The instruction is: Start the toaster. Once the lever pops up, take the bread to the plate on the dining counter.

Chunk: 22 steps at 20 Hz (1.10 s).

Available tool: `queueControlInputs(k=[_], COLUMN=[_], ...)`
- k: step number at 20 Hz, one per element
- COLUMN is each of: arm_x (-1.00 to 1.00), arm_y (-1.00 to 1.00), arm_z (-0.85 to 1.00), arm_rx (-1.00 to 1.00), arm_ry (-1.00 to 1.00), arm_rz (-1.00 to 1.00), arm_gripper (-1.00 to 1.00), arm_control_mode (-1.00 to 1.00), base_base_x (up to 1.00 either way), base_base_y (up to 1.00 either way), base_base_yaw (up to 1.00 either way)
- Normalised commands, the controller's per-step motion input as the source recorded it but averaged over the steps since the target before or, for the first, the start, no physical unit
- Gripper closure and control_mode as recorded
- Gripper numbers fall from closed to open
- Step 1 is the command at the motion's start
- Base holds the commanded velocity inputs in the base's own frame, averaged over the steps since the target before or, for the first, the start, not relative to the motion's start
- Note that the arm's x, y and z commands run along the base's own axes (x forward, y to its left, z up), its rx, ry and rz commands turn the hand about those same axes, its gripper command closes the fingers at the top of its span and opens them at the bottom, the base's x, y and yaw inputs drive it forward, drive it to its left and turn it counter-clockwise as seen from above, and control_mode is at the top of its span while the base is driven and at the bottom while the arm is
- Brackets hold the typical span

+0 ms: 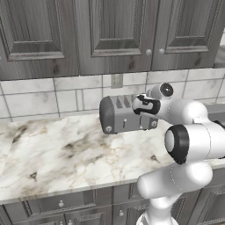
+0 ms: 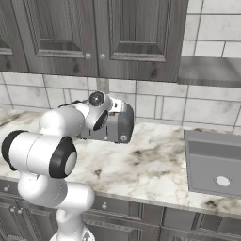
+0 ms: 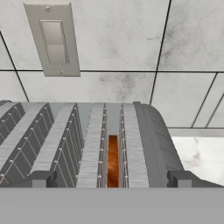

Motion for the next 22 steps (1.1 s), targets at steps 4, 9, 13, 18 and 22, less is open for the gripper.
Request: queueControlInputs(k=[4, 9, 13, 18, 22], arm_x=[0.00, 0.00, 0.00, 0.00, 0.00], arm_y=[0.00, 0.00, 0.00, 0.00, 0.00], arm_z=[0.00, 0.00, 0.00, 0.00, 0.00], arm_rx=[0.00, 0.00, 0.00, 0.00, 0.00], arm_ry=[0.00, 0.00, 0.00, 0.00, 0.00], arm_rz=[0.00, 0.00, 0.00, 0.00, 0.00], arm_gripper=[-1.00, -1.00, -1.00, -1.00, -1.00], arm_control_mode=[-1.00, -1.00, -1.00, -1.00, -1.00], base_base_x=[0.00, 0.00, 0.00, 0.00, 0.00], base_base_y=[0.00, 0.00, 0.00, 0.00, 0.00], base_base_yaw=[0.00, 0.00, 0.00, 0.00, 0.00])
